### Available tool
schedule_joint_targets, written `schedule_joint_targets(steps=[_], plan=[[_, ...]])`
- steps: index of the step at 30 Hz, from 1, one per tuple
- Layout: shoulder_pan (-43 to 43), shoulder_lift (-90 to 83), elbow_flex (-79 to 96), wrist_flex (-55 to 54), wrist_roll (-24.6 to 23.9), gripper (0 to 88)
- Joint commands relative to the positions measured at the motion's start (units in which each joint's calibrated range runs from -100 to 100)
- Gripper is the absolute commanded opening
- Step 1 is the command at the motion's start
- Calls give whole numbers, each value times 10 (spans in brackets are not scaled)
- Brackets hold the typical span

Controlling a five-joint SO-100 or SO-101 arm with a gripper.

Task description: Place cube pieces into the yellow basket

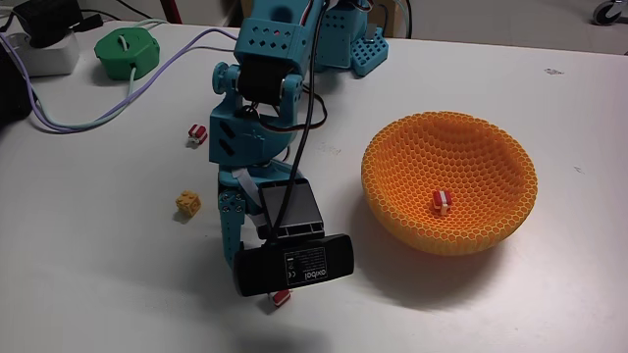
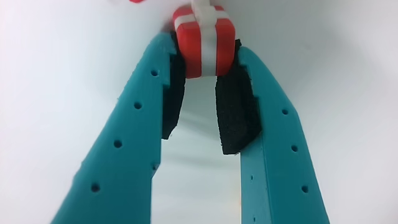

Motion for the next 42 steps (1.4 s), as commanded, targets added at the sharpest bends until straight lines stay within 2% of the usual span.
schedule_joint_targets(steps=[1, 3, 9, 14, 18, 23, 28, 31, 34, 37, 42], plan=[[-7, -7, -50, -1, 1, 0], [-19, -16, -95, 48, 6, 0], [-89, -106, -276, 347, 8, 0], [-192, -242, -193, 513, -32, 0], [-301, -347, -40, 525, -88, 0], [-409, -410, 120, 456, -161, 15], [-423, -420, 119, 424, -95, 322], [-402, -425, 118, 402, -51, 412], [-331, -424, 111, 356, 10, 437], [-233, -393, 71, 296, 62, 426], [-115, -265, -36, 249, 74, 366]])
